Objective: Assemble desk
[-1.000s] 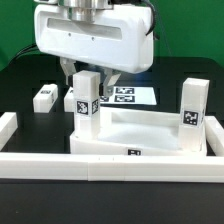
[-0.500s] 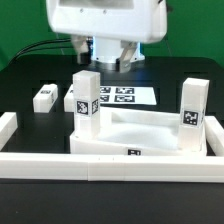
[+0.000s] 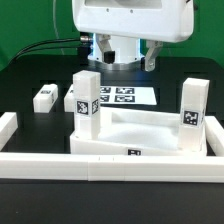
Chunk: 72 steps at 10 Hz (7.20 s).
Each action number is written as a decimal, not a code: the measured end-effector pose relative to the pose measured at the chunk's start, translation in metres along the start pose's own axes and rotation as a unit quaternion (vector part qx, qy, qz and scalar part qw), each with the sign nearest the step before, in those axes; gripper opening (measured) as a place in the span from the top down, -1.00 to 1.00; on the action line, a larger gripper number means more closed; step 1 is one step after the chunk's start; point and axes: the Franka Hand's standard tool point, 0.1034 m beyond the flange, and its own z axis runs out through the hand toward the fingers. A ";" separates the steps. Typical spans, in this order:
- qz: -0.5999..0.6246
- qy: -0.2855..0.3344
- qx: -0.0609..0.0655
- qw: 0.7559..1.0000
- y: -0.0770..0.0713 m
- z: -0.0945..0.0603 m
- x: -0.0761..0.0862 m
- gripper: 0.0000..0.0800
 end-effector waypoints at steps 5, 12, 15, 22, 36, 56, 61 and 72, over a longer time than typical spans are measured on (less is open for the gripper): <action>0.004 -0.001 -0.001 1.000 0.000 0.001 -0.001 -0.62; 0.369 -0.013 0.013 0.929 0.004 0.023 -0.025 -0.62; 0.453 -0.021 0.015 0.891 0.001 0.025 -0.028 -0.62; 0.513 -0.017 -0.032 0.857 0.020 0.086 -0.068 -0.62; 0.487 0.014 -0.048 0.872 0.021 0.126 -0.068 -0.62; 0.388 0.021 -0.048 0.920 0.044 0.125 -0.046 0.86; 0.278 0.013 -0.056 0.959 0.055 0.125 -0.047 0.84; -0.063 -0.006 -0.070 0.996 0.082 0.124 -0.037 0.84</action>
Offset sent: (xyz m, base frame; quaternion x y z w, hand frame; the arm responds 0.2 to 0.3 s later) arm 0.0000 0.0000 0.0000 0.0000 0.0000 0.0650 0.9979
